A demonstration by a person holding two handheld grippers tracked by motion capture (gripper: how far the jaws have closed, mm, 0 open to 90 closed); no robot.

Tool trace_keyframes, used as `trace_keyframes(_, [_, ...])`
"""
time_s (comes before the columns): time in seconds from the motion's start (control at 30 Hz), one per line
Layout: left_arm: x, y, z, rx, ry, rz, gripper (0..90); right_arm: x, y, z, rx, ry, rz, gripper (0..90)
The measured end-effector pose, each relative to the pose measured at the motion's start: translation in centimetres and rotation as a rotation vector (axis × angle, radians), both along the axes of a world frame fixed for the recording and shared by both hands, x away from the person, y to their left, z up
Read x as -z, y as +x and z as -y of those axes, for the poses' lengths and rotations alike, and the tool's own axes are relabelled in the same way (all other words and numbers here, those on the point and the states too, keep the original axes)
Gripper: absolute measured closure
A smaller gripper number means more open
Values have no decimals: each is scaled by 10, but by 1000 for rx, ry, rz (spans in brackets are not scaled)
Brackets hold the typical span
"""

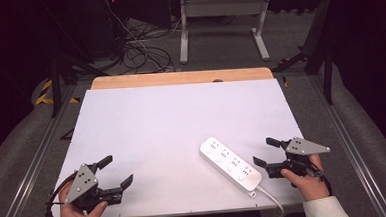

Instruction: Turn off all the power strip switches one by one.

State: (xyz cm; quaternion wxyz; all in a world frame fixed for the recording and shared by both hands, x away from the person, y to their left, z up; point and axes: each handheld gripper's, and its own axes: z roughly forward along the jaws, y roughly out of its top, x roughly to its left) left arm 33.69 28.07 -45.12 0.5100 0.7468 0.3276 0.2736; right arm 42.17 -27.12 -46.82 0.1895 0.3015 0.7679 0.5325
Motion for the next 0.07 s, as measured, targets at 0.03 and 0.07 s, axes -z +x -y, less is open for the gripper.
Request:
trace_keyframes(0.03, [0, 0, 0, -2, -2, -2, 133, 1, 0, 2, 7, 3, -6, 154])
trace_keyframes(0.07, [1, 0, 0, -5, -4, -7, 132, 2, 0, 3, 15, 3, -15, 156])
